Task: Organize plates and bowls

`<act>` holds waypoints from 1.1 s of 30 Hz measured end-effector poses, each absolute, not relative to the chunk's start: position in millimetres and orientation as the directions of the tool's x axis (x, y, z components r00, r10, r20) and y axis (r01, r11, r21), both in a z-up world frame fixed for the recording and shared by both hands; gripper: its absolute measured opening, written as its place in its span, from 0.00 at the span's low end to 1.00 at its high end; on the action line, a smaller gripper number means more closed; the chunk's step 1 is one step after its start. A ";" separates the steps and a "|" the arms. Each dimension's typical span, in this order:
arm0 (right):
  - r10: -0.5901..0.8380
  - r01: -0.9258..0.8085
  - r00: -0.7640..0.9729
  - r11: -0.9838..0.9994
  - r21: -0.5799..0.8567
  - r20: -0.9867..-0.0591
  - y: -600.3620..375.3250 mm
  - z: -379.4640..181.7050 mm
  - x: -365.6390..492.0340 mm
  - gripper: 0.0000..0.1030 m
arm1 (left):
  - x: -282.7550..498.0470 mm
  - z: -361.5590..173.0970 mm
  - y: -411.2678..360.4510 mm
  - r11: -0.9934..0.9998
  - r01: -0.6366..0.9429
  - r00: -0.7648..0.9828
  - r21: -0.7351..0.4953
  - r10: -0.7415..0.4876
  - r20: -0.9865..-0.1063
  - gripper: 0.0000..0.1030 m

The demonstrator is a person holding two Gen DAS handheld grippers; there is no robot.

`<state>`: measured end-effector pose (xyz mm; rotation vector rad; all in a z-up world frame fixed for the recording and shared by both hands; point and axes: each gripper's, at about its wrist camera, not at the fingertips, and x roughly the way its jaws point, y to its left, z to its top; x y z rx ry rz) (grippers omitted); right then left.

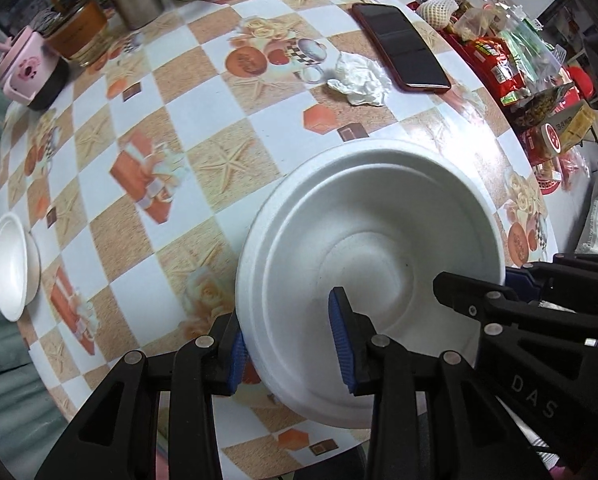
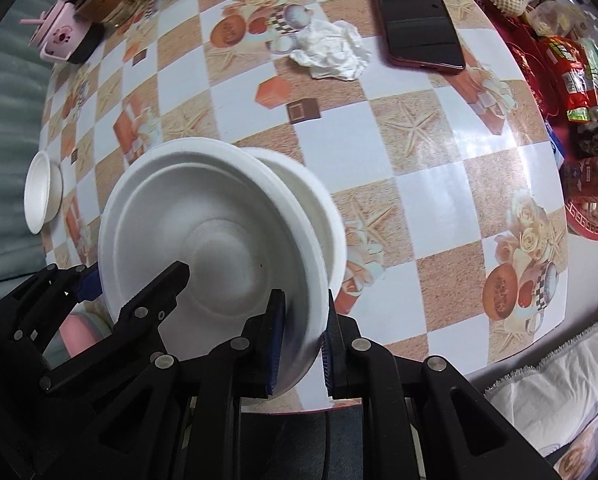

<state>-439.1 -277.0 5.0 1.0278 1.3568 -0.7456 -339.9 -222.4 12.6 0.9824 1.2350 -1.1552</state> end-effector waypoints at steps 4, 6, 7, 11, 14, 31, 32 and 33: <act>0.133 0.905 0.100 0.400 0.145 -0.986 -287.6 -2.8 -442.5 0.17 | -342.0 2.6 -230.4 0.175 0.984 -0.027 -0.044 -0.096 -0.995 0.39; 0.141 0.904 0.108 0.399 0.156 -0.984 -291.7 -6.9 -441.5 0.17 | -340.7 -1.6 -232.3 0.182 0.982 -0.030 -0.045 -0.088 -0.996 0.43; 0.144 0.903 0.109 0.400 0.158 -0.984 -294.3 -8.6 -439.2 0.17 | -339.2 -1.6 -231.8 0.188 0.981 -0.031 -0.047 -0.086 -0.996 0.45; 0.130 0.906 0.097 0.399 0.142 -0.987 -301.3 -6.3 -443.1 0.18 | -327.5 2.9 -220.9 0.212 0.976 -0.037 -0.058 -0.103 -0.994 0.59; 0.125 0.911 0.096 0.389 0.138 -0.987 -305.9 -4.0 -452.3 0.57 | -311.7 10.3 -207.2 0.252 0.965 -0.047 -0.079 -0.131 -0.990 0.63; 0.111 0.878 0.135 0.447 0.171 -0.985 -281.0 25.0 -419.3 0.85 | -238.7 39.0 -122.2 0.503 0.832 -0.096 -0.234 -0.284 -0.954 0.77; 0.110 0.866 0.139 0.469 0.175 -0.984 -276.7 28.7 -410.2 0.85 | -233.2 40.4 -120.9 0.513 0.822 -0.109 -0.247 -0.283 -0.953 0.77; 0.112 0.850 0.145 0.495 0.182 -0.983 -272.0 32.5 -399.1 0.85 | -227.5 42.5 -119.4 0.526 0.811 -0.118 -0.256 -0.281 -0.952 0.77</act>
